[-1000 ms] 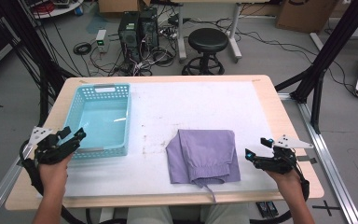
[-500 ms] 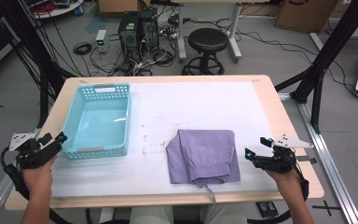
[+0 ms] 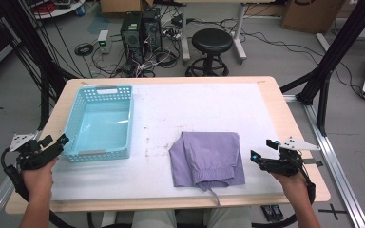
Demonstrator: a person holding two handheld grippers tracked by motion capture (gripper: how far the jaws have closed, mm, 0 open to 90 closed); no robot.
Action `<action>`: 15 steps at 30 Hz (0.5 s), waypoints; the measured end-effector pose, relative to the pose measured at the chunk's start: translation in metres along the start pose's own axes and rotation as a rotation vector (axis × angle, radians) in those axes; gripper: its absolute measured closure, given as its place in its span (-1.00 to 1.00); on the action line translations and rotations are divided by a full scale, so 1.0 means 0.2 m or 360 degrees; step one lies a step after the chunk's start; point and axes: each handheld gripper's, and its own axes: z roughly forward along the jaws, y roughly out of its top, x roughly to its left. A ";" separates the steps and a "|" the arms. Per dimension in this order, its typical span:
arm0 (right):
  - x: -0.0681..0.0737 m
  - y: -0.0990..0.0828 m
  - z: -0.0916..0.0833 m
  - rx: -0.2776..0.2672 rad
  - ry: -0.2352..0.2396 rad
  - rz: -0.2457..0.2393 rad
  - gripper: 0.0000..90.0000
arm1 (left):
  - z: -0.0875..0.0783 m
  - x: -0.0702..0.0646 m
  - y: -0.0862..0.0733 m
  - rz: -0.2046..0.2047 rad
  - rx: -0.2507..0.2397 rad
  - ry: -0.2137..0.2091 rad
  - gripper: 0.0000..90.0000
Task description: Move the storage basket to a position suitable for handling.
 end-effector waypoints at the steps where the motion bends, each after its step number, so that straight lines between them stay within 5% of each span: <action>1: 0.00 0.00 0.00 0.0003 -0.0003 0.0003 -0.58 | 0.00 0.00 0.00 -0.0001 0.0017 0.0004 -0.07; 7: 0.00 0.00 -0.01 -0.0005 -0.0007 0.0006 -0.58 | 0.03 0.02 -0.02 -0.0016 0.0099 -0.0064 0.23; 12: -0.01 -0.01 -0.02 -0.0008 -0.0015 0.0006 -0.58 | 0.06 -0.03 -0.02 0.0109 0.0151 -0.0124 0.71; 15: -0.02 -0.01 -0.03 -0.0016 -0.0018 0.0013 -0.58 | 0.07 -0.03 -0.03 0.0099 0.0140 -0.0129 0.77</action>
